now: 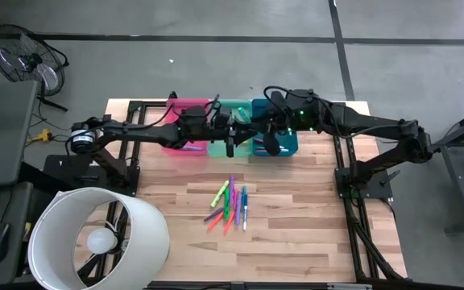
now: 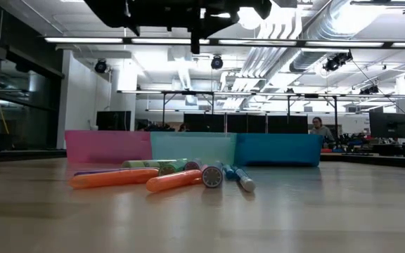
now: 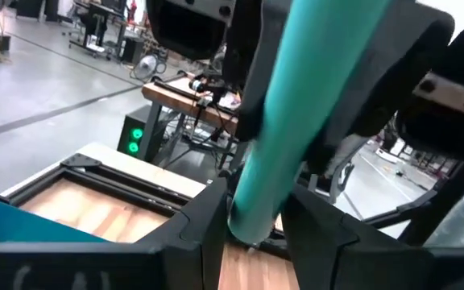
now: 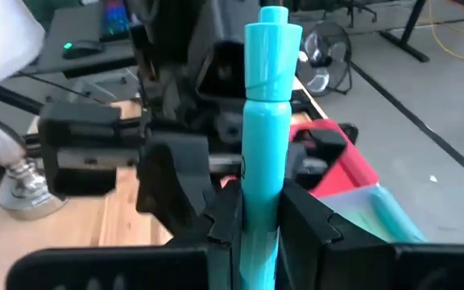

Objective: Pick & Place Markers
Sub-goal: Put the light blue marker into the red bin, then put the light green marker into the red bin

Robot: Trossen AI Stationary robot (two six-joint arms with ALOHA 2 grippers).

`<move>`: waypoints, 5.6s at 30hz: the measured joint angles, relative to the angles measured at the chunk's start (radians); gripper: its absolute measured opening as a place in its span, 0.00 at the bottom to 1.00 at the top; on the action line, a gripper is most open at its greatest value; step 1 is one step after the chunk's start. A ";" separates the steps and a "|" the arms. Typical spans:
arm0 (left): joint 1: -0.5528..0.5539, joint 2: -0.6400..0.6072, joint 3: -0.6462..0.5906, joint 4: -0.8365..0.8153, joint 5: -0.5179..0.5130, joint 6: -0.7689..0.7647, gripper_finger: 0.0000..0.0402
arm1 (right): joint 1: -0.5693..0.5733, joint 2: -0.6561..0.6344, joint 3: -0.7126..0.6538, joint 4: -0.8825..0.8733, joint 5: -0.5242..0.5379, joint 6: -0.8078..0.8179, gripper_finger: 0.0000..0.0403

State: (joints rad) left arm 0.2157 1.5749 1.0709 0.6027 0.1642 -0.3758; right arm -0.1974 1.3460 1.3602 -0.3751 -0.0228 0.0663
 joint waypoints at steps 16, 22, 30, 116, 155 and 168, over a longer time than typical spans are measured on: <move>-0.001 0.012 0.024 0.004 0.002 0.002 0.18 | 0.000 0.000 0.000 0.012 -0.013 0.005 0.13; -0.001 0.012 0.024 0.002 0.002 0.014 0.17 | 0.000 0.000 0.000 0.004 -0.015 0.001 0.13; -0.001 0.012 0.024 0.000 -0.002 0.007 0.17 | 0.000 0.000 0.000 0.002 -0.012 0.008 0.15; 0.262 0.115 0.024 -1.608 -0.583 0.659 0.50 | -0.228 -0.229 0.000 -0.531 0.230 0.094 0.62; -0.180 0.031 0.318 -1.633 -0.261 -0.194 0.40 | -0.227 -0.229 0.000 -0.647 0.170 0.056 0.62; -0.280 0.141 0.317 -1.550 -0.275 -0.470 0.40 | -0.227 -0.229 0.000 -0.729 0.135 0.088 0.62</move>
State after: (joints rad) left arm -0.0638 1.7162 1.3882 -0.9475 -0.1107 -0.8456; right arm -0.4248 1.1172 1.3598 -1.1038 0.1127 0.1543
